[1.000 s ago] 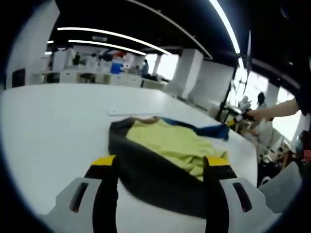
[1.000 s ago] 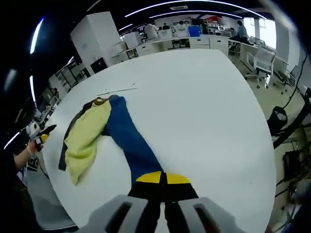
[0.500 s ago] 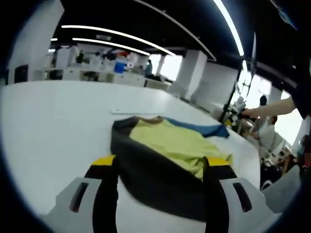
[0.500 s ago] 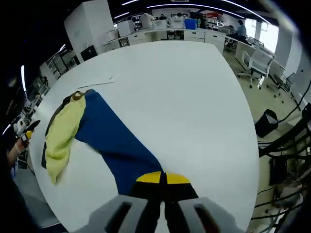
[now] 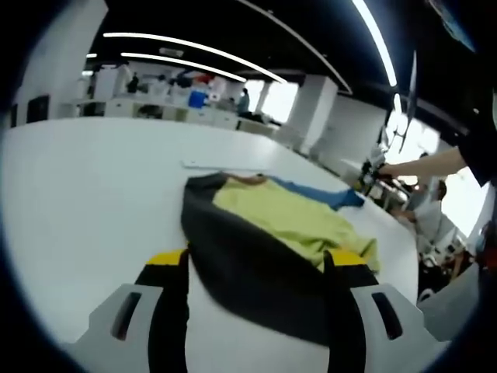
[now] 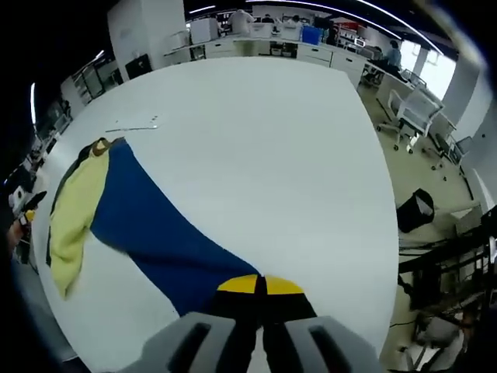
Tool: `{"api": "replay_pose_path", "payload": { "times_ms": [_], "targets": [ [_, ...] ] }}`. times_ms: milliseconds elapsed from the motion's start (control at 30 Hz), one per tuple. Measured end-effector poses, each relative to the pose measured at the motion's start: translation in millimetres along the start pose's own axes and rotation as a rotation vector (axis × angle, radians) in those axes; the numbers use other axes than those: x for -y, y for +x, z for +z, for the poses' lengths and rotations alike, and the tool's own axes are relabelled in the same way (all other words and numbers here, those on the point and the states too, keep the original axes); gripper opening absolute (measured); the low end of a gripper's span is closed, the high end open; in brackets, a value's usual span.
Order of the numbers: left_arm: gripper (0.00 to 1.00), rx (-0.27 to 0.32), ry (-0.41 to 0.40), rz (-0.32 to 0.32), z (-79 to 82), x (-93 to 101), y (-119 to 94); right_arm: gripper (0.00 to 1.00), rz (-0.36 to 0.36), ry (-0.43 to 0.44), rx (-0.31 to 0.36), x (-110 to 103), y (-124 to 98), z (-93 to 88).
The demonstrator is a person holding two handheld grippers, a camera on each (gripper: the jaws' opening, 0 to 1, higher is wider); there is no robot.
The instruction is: Fold the garment on the visible template until the final outline fits inside the template.
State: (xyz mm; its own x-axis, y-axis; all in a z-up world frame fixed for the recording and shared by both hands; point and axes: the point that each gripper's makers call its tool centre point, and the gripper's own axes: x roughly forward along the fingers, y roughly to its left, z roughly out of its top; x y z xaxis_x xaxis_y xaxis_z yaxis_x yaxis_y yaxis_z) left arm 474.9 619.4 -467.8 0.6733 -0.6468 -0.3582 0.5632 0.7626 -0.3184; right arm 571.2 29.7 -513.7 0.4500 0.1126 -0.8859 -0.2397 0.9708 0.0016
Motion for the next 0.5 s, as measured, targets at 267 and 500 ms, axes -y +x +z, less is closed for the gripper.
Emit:
{"api": "replay_pose_path", "payload": {
  "times_ms": [267, 500],
  "targets": [
    [0.67, -0.017, -0.015, 0.001, -7.7, 2.0, 2.4, 0.00, -0.009, -0.015, 0.007, 8.6, 22.5, 12.4],
    [0.67, -0.027, -0.023, 0.001, -11.8, 2.7, 2.6, 0.00, -0.009, -0.034, -0.023, 16.1, 30.0, 4.7]
  ]
}}
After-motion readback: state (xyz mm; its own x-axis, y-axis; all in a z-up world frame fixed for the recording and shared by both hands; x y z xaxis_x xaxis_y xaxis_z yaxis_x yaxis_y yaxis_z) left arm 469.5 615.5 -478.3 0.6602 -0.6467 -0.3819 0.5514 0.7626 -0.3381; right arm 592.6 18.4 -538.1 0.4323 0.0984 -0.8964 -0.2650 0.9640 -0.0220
